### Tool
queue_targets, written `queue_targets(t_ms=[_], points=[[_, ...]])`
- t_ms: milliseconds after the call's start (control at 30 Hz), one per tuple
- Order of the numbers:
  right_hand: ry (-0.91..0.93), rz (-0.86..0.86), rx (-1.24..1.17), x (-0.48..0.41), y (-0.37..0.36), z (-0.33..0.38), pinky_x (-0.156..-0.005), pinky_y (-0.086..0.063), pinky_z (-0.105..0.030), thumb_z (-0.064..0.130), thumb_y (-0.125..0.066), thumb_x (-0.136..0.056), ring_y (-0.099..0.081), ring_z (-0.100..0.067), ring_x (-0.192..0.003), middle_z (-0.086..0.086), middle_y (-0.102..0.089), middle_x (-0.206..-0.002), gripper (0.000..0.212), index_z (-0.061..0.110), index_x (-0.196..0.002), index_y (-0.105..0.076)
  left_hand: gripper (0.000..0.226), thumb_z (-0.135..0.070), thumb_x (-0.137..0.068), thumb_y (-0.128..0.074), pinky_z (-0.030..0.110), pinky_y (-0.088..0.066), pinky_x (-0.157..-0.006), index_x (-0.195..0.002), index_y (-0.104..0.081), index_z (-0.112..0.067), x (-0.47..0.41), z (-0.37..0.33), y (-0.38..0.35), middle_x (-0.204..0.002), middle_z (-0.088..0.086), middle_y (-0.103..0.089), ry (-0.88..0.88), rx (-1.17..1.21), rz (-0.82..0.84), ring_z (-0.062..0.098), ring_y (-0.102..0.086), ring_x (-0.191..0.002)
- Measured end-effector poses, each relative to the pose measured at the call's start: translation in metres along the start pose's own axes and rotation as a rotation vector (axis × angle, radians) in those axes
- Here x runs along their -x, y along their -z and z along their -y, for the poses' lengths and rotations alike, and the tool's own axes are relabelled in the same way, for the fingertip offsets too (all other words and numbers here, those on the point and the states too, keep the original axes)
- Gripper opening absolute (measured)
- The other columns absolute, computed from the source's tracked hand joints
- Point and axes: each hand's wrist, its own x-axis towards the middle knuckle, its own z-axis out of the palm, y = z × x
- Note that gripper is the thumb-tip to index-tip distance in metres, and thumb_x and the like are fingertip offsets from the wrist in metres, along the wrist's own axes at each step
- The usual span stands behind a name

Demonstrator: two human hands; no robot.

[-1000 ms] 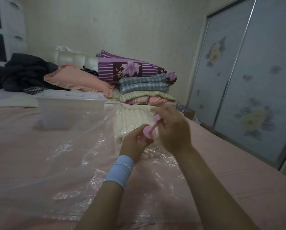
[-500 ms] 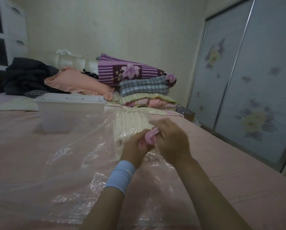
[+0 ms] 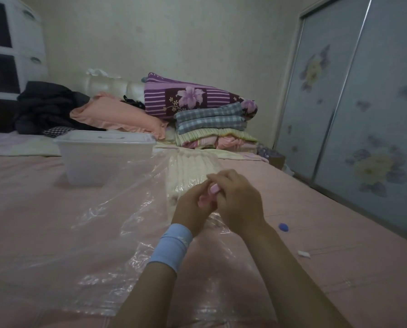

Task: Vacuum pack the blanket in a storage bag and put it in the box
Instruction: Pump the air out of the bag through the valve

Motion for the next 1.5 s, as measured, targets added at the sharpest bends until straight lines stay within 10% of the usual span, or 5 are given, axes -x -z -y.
queue_targets(t_ms=[233, 500, 800, 1067, 1500], points=[[0.145, -0.684, -0.076, -0.039, 0.067, 0.023, -0.064, -0.048, -0.020, 0.009, -0.055, -0.094, -0.061, -0.016, -0.081, -0.007, -0.068, -0.096, 0.025, 0.007, -0.112, -0.073, 0.044, -0.013, -0.072, -0.079, 0.037, -0.053, -0.091, -0.104, -0.063, -0.038, -0.004, 0.004, 0.001, -0.098, -0.010, -0.069, -0.018, -0.058, 0.009, 0.016, -0.063, -0.097], [-0.034, 0.081, 0.062, 0.008, -0.008, -0.009, -0.069, -0.045, -0.029, 0.035, -0.028, -0.086, -0.055, -0.019, -0.102, 0.004, -0.057, -0.119, 0.057, 0.026, -0.130, -0.062, 0.037, -0.008, -0.080, -0.071, 0.011, -0.047, -0.073, -0.102, -0.066, -0.038, 0.002, 0.000, -0.001, -0.087, -0.013, -0.069, -0.004, -0.021, 0.018, 0.007, -0.063, -0.081], [0.119, -0.697, -0.044, -0.037, 0.060, 0.019, -0.069, -0.041, -0.016, 0.014, -0.052, -0.099, -0.060, -0.017, -0.084, -0.007, -0.069, -0.095, 0.026, 0.008, -0.111, -0.074, 0.042, -0.005, -0.074, -0.076, 0.016, -0.052, -0.080, -0.097, -0.063, -0.039, -0.001, 0.005, 0.001, -0.095, -0.008, -0.069, -0.074, -0.043, 0.035, 0.009, -0.063, -0.090], [-0.027, 0.002, 0.039, 0.006, -0.006, 0.000, -0.077, -0.049, -0.037, 0.035, -0.032, -0.092, -0.055, -0.019, -0.099, 0.002, -0.064, -0.115, 0.052, 0.023, -0.130, -0.064, 0.056, -0.006, -0.080, -0.068, 0.017, -0.050, -0.087, -0.100, -0.062, -0.058, 0.002, 0.003, 0.001, -0.097, -0.027, -0.068, -0.022, -0.001, -0.008, 0.006, -0.064, -0.099], [-0.030, -0.276, -0.042, -0.005, 0.003, 0.013, -0.072, -0.048, -0.027, 0.023, -0.042, -0.095, -0.055, -0.018, -0.095, -0.001, -0.063, -0.108, 0.039, 0.019, -0.124, -0.067, 0.042, -0.010, -0.078, -0.071, 0.022, -0.052, -0.085, -0.090, -0.064, -0.050, 0.001, 0.002, 0.002, -0.089, -0.021, -0.068, -0.037, -0.016, -0.009, 0.009, -0.063, -0.091]])
